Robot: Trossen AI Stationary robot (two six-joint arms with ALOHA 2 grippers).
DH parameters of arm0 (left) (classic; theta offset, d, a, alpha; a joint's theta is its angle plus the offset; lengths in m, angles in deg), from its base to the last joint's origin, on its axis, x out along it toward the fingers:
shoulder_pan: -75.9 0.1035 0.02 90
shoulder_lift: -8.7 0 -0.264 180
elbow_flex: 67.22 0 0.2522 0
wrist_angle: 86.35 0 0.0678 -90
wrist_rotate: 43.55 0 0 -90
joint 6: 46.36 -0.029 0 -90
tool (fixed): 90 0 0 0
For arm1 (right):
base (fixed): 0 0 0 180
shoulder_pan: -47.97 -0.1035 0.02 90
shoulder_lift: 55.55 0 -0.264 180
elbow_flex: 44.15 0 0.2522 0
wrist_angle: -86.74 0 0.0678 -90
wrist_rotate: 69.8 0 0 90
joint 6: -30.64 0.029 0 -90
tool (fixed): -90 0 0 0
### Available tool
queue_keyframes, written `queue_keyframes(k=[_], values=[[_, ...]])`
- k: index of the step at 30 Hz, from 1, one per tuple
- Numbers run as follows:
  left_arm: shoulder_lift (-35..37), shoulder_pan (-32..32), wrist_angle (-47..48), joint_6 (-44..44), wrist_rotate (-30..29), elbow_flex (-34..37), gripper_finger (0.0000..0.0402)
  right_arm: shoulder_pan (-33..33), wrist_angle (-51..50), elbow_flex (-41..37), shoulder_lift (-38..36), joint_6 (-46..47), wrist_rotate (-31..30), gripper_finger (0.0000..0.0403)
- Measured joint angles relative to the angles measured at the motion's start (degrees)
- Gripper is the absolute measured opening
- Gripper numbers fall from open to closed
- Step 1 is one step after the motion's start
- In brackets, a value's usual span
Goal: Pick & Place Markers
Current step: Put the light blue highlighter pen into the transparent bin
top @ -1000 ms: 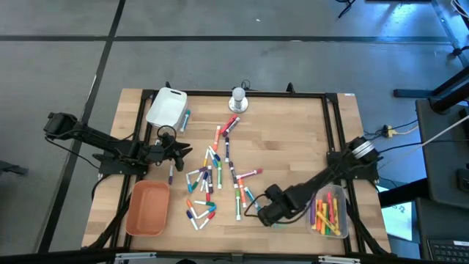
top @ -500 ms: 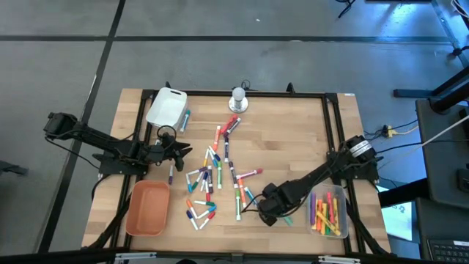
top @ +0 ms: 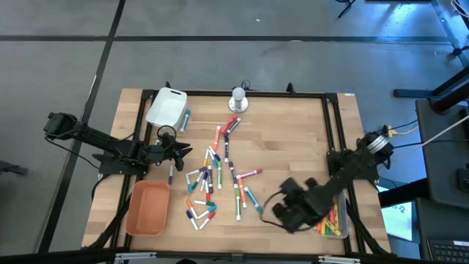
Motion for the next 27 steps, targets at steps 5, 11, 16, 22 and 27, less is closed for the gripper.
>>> queue_keyframes(k=[5, 11, 16, 22, 27], values=[[-0.02, 0.00, -0.02, 0.80, -1.79, 0.00, 0.0102, -4.95, -13.46, -0.64, -2.91, 15.91, 6.86, 0.0063], [0.00, 0.00, -0.02, 1.90, -1.97, 0.00, 0.0102, -7.91, -15.37, -6.88, -3.02, 26.69, 23.85, 0.0069], [-0.02, 0.00, -0.02, 1.88, -1.99, 0.00, 0.0102, -8.27, -1.96, -14.32, -3.05, 26.24, 29.92, 0.0090], [0.00, 0.00, -0.02, 1.88, -2.05, 0.00, 0.0102, -8.22, 9.31, -23.26, -3.04, 23.49, 30.47, 0.0095], [0.00, 0.00, -0.04, 1.85, -2.82, 0.00, 0.0102, -8.22, 9.00, -26.96, -3.06, 22.65, 31.69, 0.0097]])
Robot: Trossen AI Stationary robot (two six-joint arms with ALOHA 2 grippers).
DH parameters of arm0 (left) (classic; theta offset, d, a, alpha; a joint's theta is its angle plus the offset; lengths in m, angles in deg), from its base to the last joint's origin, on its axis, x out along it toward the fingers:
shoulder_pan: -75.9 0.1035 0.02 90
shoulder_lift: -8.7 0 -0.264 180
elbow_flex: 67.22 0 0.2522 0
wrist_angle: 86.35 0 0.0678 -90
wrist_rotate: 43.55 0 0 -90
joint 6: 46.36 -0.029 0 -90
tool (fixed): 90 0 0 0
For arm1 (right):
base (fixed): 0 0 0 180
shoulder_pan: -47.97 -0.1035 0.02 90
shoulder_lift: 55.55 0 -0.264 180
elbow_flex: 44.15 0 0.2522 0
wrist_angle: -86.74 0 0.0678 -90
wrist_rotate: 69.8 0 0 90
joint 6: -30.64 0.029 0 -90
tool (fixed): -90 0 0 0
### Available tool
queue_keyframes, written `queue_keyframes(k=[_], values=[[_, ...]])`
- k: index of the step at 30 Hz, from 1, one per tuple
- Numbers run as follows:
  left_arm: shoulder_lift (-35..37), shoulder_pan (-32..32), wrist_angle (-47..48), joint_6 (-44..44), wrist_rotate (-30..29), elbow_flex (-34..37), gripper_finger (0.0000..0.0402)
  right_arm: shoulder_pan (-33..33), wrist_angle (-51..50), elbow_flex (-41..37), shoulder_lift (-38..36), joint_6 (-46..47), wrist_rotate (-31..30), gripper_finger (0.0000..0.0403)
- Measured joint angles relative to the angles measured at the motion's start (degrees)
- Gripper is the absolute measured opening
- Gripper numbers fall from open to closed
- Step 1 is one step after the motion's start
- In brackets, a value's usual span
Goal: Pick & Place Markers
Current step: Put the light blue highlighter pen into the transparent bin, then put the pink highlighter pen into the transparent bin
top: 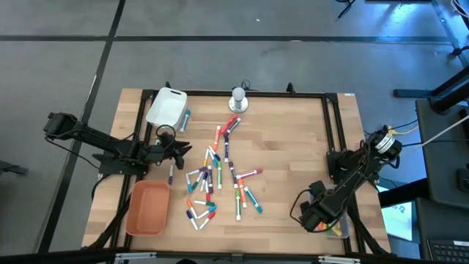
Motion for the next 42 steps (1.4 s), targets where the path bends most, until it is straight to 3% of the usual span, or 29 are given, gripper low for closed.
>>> queue_keyframes(k=[6, 15, 20, 26, 30, 37, 42], values=[[-0.02, 0.00, 0.00, 0.10, -0.30, 0.00, 0.0102, 0.00, -7.56, 2.10, 0.00, 1.07, -0.50, 0.0098], [-0.02, -0.02, -0.16, 0.45, -1.52, 0.00, 0.0102, 0.00, -14.75, 13.20, 0.00, 0.95, -11.22, 0.0099], [-0.01, 0.00, -2.77, 2.25, -9.10, 0.02, 0.0102, 0.49, -17.84, 20.17, 0.00, -2.38, -23.83, 0.0099], [-1.17, 0.15, -9.74, -3.22, -8.17, 0.00, 0.0102, 3.46, -16.28, 25.89, -0.08, -11.87, -45.60, 0.0099], [-4.86, 2.61, -11.28, -5.39, -6.02, -2.58, 0.0102, 8.64, -10.71, 26.18, -0.09, -20.59, -53.71, 0.0099], [-17.98, 11.16, -11.09, -13.51, -2.00, -11.26, 0.0102, 21.82, -7.17, 27.36, -0.09, -38.73, -55.83, 0.0099], [-30.26, 18.33, -11.39, -15.10, 9.27, -20.39, 0.0102, 29.97, -6.48, 30.96, -0.09, -52.48, -50.28, 0.0099]])
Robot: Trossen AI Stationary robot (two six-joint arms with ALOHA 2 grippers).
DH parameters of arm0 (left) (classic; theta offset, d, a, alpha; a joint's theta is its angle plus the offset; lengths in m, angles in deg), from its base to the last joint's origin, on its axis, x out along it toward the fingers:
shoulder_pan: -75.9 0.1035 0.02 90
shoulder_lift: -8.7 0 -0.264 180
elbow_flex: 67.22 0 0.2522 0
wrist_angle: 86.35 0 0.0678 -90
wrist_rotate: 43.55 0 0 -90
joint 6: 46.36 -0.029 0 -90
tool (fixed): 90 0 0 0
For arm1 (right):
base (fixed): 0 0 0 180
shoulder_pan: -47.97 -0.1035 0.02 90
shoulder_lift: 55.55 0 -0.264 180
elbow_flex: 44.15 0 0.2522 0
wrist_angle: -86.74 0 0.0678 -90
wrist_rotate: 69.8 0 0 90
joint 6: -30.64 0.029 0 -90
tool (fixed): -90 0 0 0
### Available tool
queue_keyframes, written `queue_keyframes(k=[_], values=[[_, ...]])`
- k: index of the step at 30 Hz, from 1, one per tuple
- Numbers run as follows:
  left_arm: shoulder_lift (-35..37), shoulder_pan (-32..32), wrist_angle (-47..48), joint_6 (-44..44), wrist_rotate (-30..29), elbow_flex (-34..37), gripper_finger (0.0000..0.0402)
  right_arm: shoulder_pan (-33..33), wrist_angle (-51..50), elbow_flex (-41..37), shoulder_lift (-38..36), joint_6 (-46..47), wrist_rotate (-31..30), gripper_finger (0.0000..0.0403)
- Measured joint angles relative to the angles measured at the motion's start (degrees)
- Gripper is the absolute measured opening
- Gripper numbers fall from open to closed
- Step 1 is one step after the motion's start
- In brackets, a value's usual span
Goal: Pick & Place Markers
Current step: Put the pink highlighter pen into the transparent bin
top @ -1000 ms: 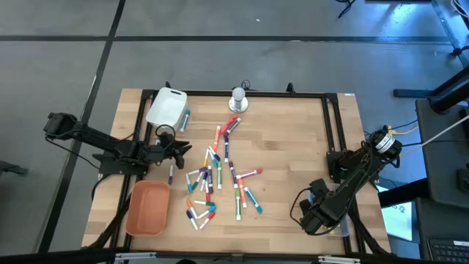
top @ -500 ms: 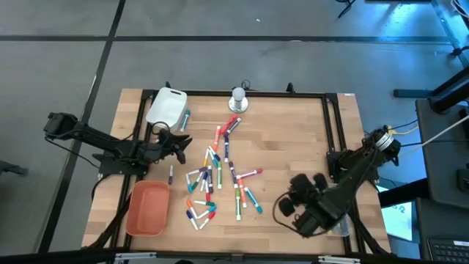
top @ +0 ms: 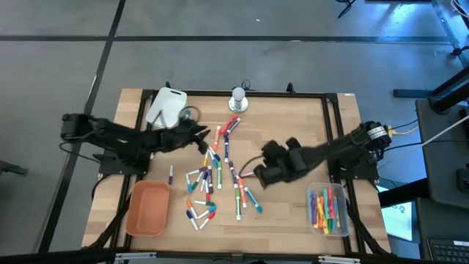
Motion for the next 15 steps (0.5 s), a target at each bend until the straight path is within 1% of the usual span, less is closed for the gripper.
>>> queue_keyframes(k=[2, 6, 8, 10, 13, 15], values=[[-6.03, 1.61, 0.05, -0.94, 2.41, -3.94, 0.0102, 1.71, 0.33, 1.51, 0.00, -3.48, 1.04, 0.0099], [-17.57, 3.47, 0.12, -4.41, 3.05, -11.57, 0.0102, 2.07, 1.79, 1.91, 0.00, -5.25, -3.85, 0.0099], [-22.36, 4.53, 0.17, -4.55, 3.27, -14.81, 0.0102, 1.47, 1.80, 1.79, 0.11, -5.68, -4.94, 0.0099], [-25.96, 5.75, 0.24, -5.24, 4.03, -17.49, 0.0102, 0.65, 1.80, 0.90, 0.15, -5.84, -4.67, 0.0099], [-30.39, 8.05, 0.22, -6.88, 5.07, -21.36, 0.0102, -0.77, 1.42, -0.51, 0.22, -5.28, -1.95, 0.0099], [-32.90, 10.10, 0.88, -6.62, 7.70, -23.95, 0.0102, -1.44, 0.63, -0.63, 0.24, -4.57, -1.00, 0.0099]])
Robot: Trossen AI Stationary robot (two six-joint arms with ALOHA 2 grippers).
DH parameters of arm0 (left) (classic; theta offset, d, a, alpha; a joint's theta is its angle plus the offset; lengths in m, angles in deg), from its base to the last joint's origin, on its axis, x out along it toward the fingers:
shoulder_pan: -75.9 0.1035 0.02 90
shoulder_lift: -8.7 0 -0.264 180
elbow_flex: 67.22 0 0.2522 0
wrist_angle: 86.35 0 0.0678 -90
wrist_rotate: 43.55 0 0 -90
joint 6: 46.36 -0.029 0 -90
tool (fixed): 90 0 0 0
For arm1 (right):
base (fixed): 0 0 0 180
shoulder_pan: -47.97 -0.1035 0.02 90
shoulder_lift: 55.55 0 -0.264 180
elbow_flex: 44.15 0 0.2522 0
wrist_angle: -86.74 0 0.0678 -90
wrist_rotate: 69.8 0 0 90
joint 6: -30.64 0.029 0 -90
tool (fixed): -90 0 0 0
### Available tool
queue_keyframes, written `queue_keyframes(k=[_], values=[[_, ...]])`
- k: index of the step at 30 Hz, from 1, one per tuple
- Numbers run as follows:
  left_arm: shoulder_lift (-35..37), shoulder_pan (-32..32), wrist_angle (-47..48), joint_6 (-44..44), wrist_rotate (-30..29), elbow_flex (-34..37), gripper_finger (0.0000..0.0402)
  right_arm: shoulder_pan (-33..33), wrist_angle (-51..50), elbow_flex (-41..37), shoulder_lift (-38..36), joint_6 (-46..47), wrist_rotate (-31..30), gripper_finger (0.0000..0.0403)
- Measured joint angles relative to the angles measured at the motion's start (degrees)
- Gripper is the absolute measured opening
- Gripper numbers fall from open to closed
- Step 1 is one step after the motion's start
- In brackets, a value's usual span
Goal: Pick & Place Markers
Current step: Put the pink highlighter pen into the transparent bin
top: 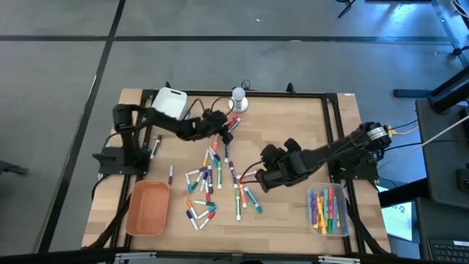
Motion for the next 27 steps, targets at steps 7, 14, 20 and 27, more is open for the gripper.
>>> queue_keyframes(k=[7, 14, 20, 27], values=[[-6.93, 4.23, 8.11, 2.11, 7.54, -7.41, 0.0122, -0.40, 0.06, 0.00, 0.00, 0.11, 0.04, 0.0099], [-8.80, 4.43, 13.40, 0.54, 7.21, -9.39, 0.0114, -0.40, 0.06, 0.00, 0.00, -0.10, 0.04, 0.0099], [-8.25, 4.49, 13.97, -0.49, 8.86, -9.32, 0.0063, -0.40, 0.06, 0.00, 0.00, -0.01, -1.57, 0.0099], [-1.32, 2.23, 19.66, -3.37, 10.61, -8.70, 0.0063, -1.49, 8.07, -8.59, 0.09, 4.27, -12.81, 0.0099]])
